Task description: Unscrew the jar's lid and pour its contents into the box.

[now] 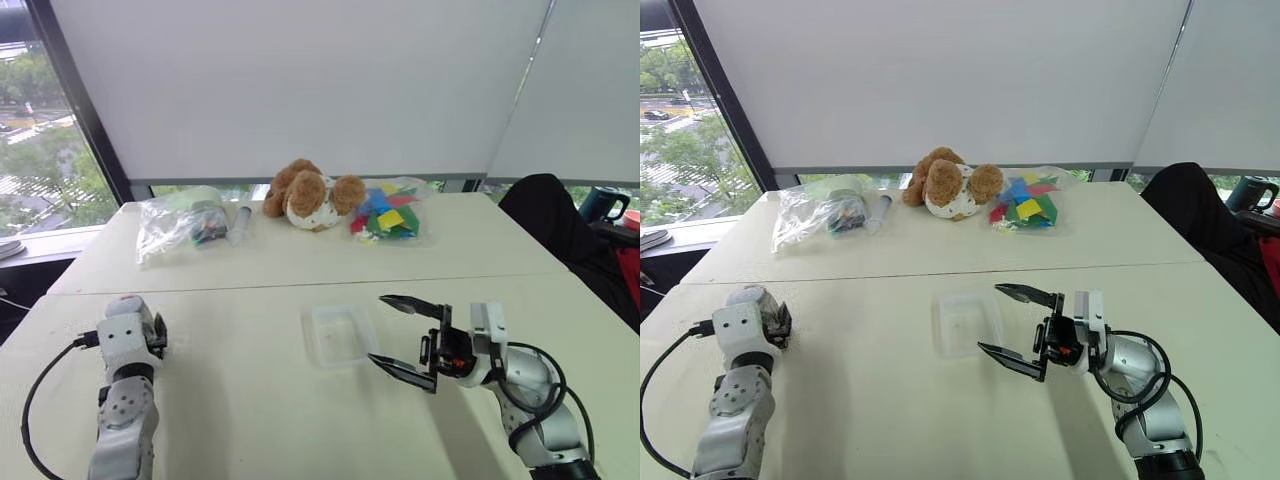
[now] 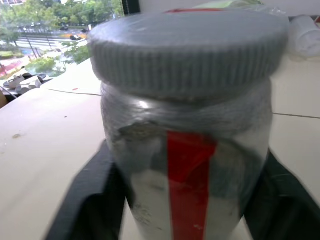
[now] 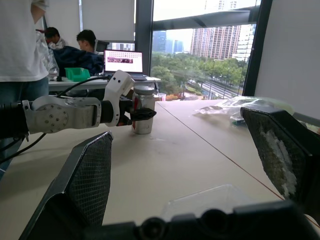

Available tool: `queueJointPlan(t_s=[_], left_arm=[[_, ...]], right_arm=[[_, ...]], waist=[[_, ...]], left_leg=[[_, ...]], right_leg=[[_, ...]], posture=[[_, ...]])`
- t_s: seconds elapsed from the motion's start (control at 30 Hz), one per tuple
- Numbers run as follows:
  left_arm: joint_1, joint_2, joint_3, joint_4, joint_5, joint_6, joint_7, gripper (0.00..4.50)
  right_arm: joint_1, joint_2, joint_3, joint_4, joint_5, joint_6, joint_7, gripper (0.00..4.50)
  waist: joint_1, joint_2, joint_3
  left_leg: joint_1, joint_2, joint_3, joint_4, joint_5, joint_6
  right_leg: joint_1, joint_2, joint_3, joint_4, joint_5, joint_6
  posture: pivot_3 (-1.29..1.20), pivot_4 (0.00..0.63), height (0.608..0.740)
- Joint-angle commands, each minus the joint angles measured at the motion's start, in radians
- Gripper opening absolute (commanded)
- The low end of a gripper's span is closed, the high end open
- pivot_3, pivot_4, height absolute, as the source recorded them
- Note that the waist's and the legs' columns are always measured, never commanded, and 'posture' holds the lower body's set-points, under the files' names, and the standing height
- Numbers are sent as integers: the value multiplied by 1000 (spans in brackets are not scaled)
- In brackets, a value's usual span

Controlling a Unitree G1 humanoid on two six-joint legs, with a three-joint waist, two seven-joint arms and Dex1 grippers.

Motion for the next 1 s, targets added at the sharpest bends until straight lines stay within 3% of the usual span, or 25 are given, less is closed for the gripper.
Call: queueJointPlan(t_s=[0.03,0.13,0.2,0.37,0.53,0.7,1.0], left_arm=[[1,30,-1,-48,-15,-38,-50,2070],[8,91,-20,-92,-171,-117,-325,2070],[42,184,-68,-136,-246,-125,-557,2070],[74,401,-162,-258,-492,46,-977,2070],[-49,460,-272,-272,-534,149,-1105,2070],[-141,420,-364,-256,-500,162,-1142,2070],[-134,353,-426,-250,-449,124,-1144,2070]], right_arm=[[3,-20,-3,-75,5,34,-35,4500],[-12,-31,-3,-138,10,118,-105,4500],[-38,-49,11,-195,17,229,-174,4500],[-167,-67,63,-332,176,612,-341,4500],[-326,-55,142,-352,230,807,-389,4500],[-422,-17,226,-326,183,862,-407,4500],[-463,26,280,-309,121,892,-425,4500]], waist=[[0,0,0],[1,0,0],[0,0,0],[-6,5,2],[-2,5,2],[-5,5,2],[-23,5,2]], left_leg=[[0,0,0,0,0,0],[0,0,0,0,0,0],[-1,1,0,0,0,-1],[-3,5,1,-1,1,-2],[-6,5,-1,0,1,-1],[-9,2,-1,1,1,-1],[-11,3,-1,0,1,-1]], right_leg=[[0,0,0,0,0,0],[0,0,0,0,0,0],[-1,0,0,0,-2,-4],[-5,-1,1,-1,-1,-7],[-6,0,0,-2,-1,-7],[-8,1,0,-2,0,-6],[-11,3,0,0,2,-4]], posture=[[0,150,740],[0,150,740],[0,150,740],[0,150,740],[0,150,740],[0,150,740],[0,150,740]])
